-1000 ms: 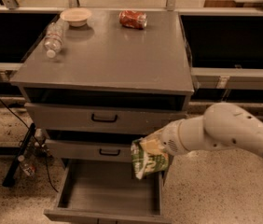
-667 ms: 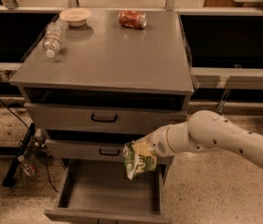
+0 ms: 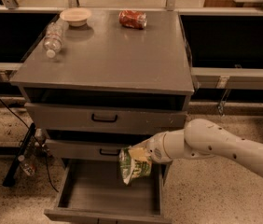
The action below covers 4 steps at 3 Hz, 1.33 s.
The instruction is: Place green jalapeno chip bag into bottom drawer
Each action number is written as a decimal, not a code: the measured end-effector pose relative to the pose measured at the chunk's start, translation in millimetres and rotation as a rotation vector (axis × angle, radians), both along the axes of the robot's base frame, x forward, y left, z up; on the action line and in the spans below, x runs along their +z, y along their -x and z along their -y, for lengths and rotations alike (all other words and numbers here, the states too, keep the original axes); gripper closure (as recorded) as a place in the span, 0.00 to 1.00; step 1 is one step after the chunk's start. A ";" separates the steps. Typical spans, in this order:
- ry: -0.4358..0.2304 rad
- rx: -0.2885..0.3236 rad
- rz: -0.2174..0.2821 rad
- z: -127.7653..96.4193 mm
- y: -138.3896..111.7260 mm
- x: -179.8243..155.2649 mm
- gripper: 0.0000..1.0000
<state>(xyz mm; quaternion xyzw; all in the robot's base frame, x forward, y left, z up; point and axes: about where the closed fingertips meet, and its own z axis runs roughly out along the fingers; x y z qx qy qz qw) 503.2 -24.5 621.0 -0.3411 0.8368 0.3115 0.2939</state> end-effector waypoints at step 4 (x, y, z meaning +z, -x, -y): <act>-0.129 0.048 -0.193 -44.9 -7.3 -133.7 1.00</act>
Offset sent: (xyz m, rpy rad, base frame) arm 0.0023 0.0352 -0.1064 0.1060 0.1520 0.0351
